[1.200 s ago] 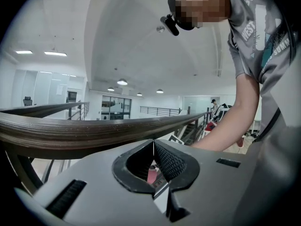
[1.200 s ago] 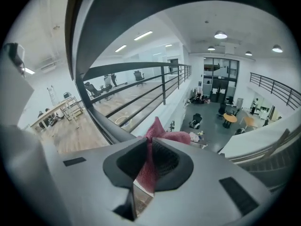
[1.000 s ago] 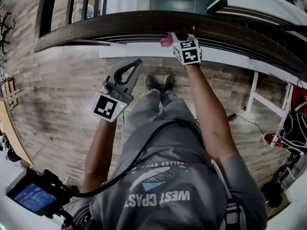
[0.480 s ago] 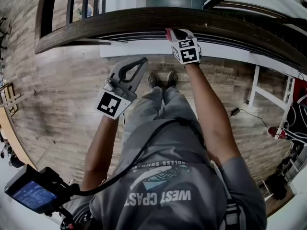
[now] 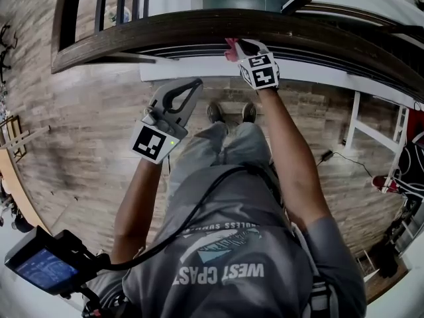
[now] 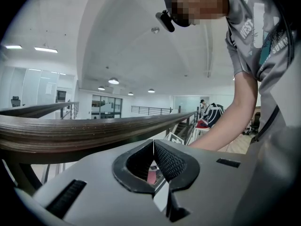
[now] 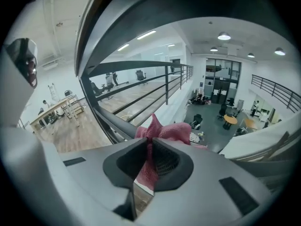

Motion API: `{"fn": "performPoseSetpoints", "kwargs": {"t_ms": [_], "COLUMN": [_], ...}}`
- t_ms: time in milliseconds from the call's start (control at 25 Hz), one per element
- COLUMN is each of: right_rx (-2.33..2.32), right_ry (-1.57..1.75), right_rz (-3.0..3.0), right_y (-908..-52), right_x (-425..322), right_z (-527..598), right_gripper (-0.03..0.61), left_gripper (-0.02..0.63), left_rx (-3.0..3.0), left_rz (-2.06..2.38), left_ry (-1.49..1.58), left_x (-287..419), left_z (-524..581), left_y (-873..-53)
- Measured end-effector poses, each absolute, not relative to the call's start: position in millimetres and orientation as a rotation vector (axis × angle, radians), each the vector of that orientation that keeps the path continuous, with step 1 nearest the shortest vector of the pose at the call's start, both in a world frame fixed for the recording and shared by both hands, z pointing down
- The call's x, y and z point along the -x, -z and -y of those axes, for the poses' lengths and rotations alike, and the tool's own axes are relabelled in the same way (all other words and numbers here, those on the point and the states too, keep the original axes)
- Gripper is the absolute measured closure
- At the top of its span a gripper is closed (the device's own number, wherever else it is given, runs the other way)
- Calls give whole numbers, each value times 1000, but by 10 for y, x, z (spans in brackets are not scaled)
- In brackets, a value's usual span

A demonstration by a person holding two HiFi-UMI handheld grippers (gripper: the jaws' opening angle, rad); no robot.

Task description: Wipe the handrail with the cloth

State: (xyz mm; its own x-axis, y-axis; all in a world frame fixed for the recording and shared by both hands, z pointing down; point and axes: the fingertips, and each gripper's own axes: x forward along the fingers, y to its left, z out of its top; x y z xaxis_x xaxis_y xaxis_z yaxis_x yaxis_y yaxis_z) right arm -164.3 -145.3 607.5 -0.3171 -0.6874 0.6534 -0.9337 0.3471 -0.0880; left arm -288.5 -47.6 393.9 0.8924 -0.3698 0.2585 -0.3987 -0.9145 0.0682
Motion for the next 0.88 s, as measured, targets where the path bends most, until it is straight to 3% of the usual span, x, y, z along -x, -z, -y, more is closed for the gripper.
{"fn": "performPoseSetpoints", "kwargs": {"t_ms": [200,360,480,680,880], "right_rx": [-1590,-1590,-1508,-1532,-1554], "right_ry": [-713,-754,-741,-753,-729], "right_rz": [1985,1982,2044,2041,2006], "right_y": [-6049,-6050,-6062,-6176,-6152], "right_x": [846,773,608,-501,-1271], "right_z": [1351,1336,1227,803,650], "right_gripper": [549,548,549,549,549], "left_gripper": [607,607,607,607,607], "left_rx": [-2941,-2932,-2945,-2946,-2952], "left_rz": [580,611,595,590,637], "left_ry": [-368,-350,-380,-387,-372], "left_x": [2741,2479,1975,1015,552], "left_z": [542,540,332,-11,-22], "left_y": [-3906,-3849,-3887,-3960,-3950]}}
